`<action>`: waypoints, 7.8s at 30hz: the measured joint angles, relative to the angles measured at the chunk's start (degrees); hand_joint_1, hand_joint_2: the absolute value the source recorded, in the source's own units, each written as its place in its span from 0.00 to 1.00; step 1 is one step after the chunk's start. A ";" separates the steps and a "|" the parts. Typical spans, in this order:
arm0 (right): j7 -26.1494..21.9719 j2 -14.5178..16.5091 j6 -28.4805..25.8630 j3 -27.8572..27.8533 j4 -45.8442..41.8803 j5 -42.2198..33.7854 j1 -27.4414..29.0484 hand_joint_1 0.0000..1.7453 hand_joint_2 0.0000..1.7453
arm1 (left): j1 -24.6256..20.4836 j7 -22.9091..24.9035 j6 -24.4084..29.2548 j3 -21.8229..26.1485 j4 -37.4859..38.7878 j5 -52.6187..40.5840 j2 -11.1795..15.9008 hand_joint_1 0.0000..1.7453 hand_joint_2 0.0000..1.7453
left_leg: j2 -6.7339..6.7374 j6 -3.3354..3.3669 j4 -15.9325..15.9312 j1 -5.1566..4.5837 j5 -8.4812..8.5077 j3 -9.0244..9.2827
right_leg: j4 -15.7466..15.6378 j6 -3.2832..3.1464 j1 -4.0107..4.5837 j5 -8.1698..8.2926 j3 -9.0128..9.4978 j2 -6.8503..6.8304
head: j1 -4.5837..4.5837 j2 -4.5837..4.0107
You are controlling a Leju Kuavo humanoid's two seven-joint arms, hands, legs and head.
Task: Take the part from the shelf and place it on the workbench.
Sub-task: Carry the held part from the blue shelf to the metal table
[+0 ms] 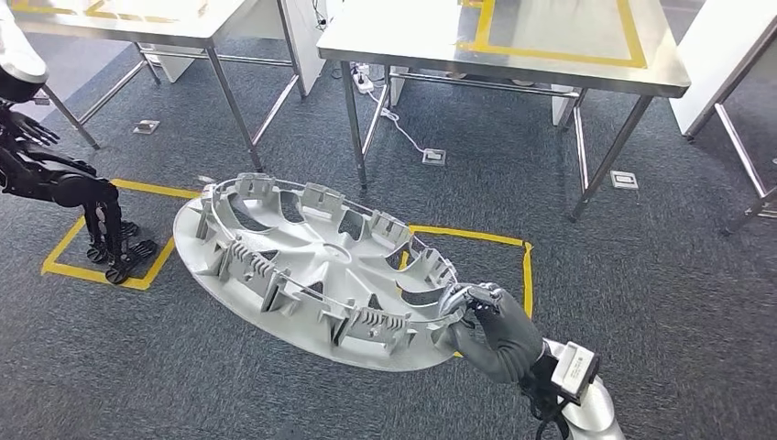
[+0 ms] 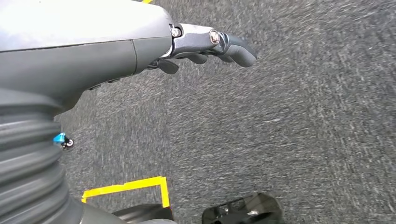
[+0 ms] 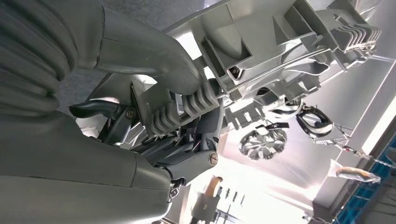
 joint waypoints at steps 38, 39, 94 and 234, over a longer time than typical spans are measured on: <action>0.16 0.13 -1.28 -0.63 0.38 0.02 1.78 1.00 1.00 | 0.51 -0.54 -2.03 0.32 0.16 -0.73 0.60 0.00 1.00 | -0.62 1.22 -6.34 -0.78 9.29 -9.11 | -1.63 0.25 0.37 -10.28 13.76 1.28 | -0.58 0.00; 0.16 0.19 -1.27 -0.63 0.41 0.01 1.84 1.00 1.00 | 0.60 -0.54 -2.00 0.36 0.29 -0.73 0.70 0.00 1.00 | -0.74 1.51 -8.24 -0.95 13.95 -9.11 | -1.66 0.58 0.48 -11.26 14.33 1.45 | -0.59 0.00; 0.25 0.25 -0.80 -0.91 1.27 -1.30 -1.15 1.00 1.00 | -0.17 0.19 -2.01 0.76 0.11 -1.89 0.21 0.00 1.00 | -1.66 3.67 -11.03 -0.39 5.67 3.48 | 15.03 4.17 -0.73 -6.06 -7.28 0.67 | -0.38 0.00; 0.73 0.81 0.96 -1.11 2.79 -1.16 0.10 1.00 1.00 | 0.25 -0.73 0.22 4.55 0.21 -3.15 -0.63 0.00 1.00 | -0.77 2.02 -12.22 -0.38 4.15 6.34 | -0.63 1.32 -0.01 1.00 -0.34 0.12 | 0.05 0.00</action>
